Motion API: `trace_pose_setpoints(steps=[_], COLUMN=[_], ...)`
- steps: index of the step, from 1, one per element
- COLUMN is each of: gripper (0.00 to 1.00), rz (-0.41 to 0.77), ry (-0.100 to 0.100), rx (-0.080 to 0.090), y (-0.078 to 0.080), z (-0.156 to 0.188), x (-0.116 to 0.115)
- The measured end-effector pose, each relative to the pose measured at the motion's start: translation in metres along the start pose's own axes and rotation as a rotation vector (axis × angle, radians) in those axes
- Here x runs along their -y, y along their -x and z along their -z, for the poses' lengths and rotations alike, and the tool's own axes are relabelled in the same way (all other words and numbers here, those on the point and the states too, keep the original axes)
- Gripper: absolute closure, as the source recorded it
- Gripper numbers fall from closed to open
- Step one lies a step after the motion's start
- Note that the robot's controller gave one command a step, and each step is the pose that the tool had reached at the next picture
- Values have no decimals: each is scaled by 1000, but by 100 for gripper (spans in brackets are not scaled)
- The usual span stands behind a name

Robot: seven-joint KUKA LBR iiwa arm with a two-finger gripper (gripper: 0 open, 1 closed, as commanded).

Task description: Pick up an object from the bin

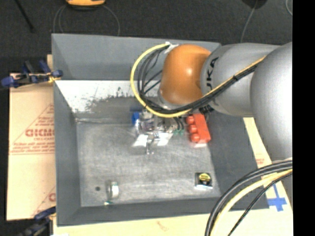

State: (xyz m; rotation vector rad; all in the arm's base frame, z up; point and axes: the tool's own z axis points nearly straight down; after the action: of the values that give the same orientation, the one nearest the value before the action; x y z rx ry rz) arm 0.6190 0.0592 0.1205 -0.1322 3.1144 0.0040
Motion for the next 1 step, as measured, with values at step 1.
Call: trace_pose_setpoints(steps=[1], gripper=[0], rz=[23], ry=[-1], rx=[3], y=[1], z=[-2], x=[1])
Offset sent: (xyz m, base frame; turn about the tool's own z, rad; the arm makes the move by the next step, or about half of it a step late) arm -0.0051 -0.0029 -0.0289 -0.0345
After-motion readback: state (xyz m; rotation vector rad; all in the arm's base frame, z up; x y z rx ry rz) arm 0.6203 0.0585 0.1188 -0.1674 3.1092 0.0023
